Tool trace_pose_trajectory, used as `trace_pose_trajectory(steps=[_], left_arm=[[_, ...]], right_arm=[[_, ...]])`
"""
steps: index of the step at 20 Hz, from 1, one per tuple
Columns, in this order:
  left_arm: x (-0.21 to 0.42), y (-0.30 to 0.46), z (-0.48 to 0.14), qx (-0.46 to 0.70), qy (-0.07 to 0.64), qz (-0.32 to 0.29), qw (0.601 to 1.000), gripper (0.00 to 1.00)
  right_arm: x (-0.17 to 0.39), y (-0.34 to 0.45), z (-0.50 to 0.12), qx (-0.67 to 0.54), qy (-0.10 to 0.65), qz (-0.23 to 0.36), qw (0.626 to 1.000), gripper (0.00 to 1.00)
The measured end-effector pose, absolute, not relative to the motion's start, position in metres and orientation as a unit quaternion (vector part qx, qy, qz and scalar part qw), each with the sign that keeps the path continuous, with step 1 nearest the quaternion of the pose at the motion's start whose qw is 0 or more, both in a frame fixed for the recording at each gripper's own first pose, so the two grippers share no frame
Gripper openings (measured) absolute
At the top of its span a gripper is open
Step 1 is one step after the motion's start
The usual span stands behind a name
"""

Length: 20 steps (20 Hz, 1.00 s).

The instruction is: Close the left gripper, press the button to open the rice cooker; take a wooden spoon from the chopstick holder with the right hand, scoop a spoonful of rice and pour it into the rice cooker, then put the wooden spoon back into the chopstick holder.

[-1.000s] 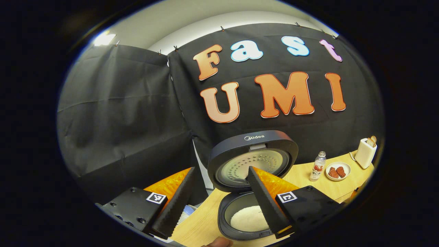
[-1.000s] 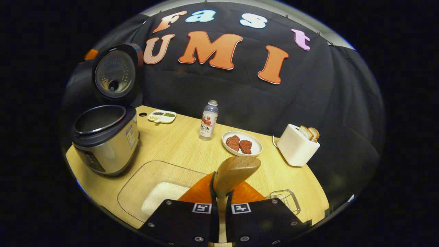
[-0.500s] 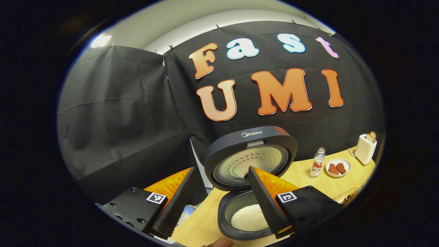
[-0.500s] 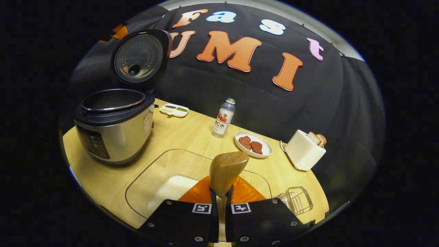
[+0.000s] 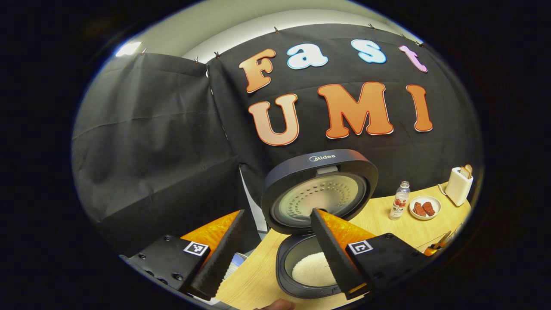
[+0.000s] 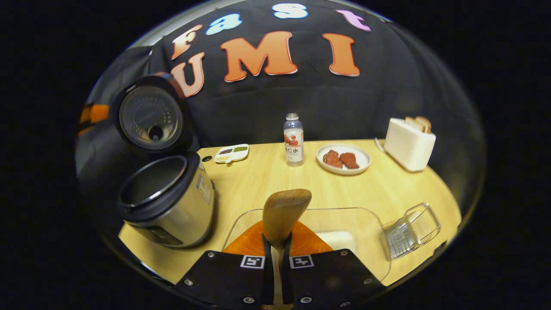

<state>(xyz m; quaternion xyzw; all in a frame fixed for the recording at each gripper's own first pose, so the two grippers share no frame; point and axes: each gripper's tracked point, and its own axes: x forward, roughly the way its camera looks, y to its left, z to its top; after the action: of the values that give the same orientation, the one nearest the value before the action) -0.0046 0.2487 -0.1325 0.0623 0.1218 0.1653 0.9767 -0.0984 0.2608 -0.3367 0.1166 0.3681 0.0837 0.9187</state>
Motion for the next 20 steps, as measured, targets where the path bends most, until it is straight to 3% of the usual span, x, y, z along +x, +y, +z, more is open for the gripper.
trace_pose_trajectory(steps=[11,20], left_arm=[[0.003,0.246,-0.135,0.06,0.123,0.156,0.978,1.0],[0.01,0.233,-0.124,0.066,0.118,0.15,0.979,1.0]], right_arm=[[-0.09,0.243,-0.359,0.361,0.427,0.039,0.828,0.06],[-0.082,0.234,-0.348,0.47,0.425,0.059,0.772,0.07]])
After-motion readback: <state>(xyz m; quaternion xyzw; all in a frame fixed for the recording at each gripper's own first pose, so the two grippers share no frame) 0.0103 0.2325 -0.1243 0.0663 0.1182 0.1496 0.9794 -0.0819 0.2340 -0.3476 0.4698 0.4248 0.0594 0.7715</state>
